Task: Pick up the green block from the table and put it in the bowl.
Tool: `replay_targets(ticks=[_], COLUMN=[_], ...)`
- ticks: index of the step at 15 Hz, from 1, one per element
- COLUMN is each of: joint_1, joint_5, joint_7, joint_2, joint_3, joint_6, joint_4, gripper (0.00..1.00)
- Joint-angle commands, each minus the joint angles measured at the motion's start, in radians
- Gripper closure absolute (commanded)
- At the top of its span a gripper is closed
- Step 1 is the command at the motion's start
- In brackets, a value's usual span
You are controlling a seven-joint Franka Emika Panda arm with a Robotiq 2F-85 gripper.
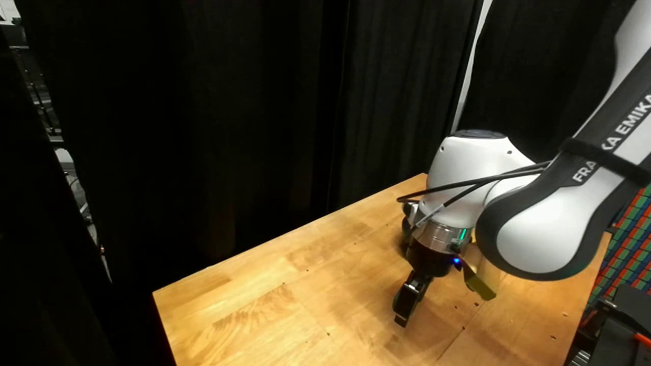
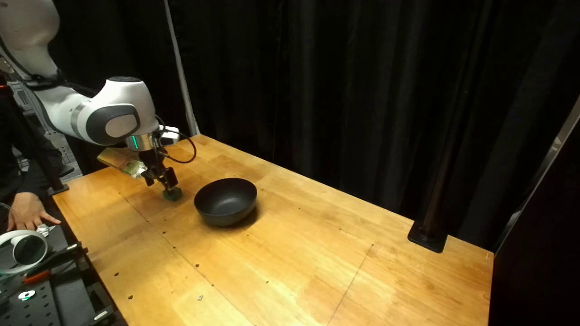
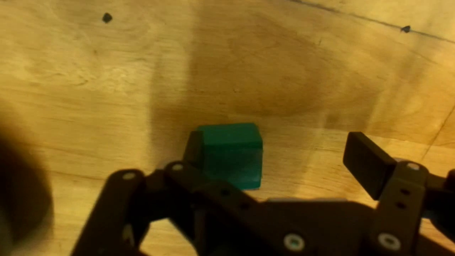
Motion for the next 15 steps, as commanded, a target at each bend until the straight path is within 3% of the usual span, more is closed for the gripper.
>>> replay_targets(ticks=[1,6,7,9,15], joint_1=[0.093,0.179,0.192,0.221,0.282], joint_5=[-0.104,-0.181,-0.189,-0.205,-0.261], joint_7=[0.076,0.138,0.149,0.173,0.253], joint_2=[0.101,0.128,0.127,0.115,0.056], joint_3=[-0.109,-0.22,-0.234,-0.264,-0.334], joint_6=[0.047,0.034,0.028,0.018,-0.085], joint_4=[0.096,0.137,0.14,0.137,0.115], gripper=[0.0,0.0,0.25,0.32,0.8])
